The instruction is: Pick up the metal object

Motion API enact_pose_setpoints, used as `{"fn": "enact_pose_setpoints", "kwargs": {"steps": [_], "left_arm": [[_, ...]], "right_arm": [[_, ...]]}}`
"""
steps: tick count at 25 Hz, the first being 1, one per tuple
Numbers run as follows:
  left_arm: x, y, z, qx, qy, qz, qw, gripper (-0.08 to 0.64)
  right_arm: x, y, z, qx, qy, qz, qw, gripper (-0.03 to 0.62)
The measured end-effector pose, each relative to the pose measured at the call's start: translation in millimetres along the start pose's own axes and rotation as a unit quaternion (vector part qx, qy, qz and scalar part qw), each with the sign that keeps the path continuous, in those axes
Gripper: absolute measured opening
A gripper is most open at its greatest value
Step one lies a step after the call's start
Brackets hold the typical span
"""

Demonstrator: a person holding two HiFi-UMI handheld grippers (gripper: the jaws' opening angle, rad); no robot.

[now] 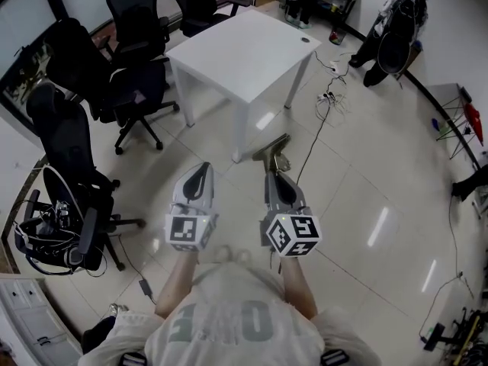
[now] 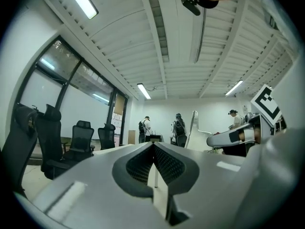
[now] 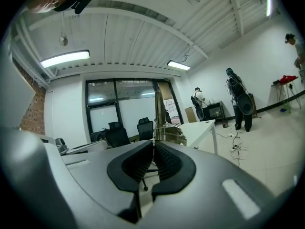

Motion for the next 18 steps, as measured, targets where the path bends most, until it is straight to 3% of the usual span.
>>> {"fn": "enact_pose_setpoints", "kwargs": {"steps": [10, 18], "left_arm": [[0, -4, -13, 0.004, -0.01, -0.003, 0.9999, 0.002], [2, 1, -31, 0.006, 0.011, 0.006, 0.9999, 0.002]], "right_arm": [[-22, -8, -20, 0.014, 0.011, -0.012, 1.0, 0.023], [-36, -13, -27, 0.007, 0.017, -0.012, 1.0, 0.021]]}}
Point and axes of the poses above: the fingertips, and each gripper's own axes: x forward along the fingers, z to its left, y out of its underside, the point moved 6 cm from there along -x, backward along the fingers, and after that the axes turned 1 degree about x, right-handed, at the moved point
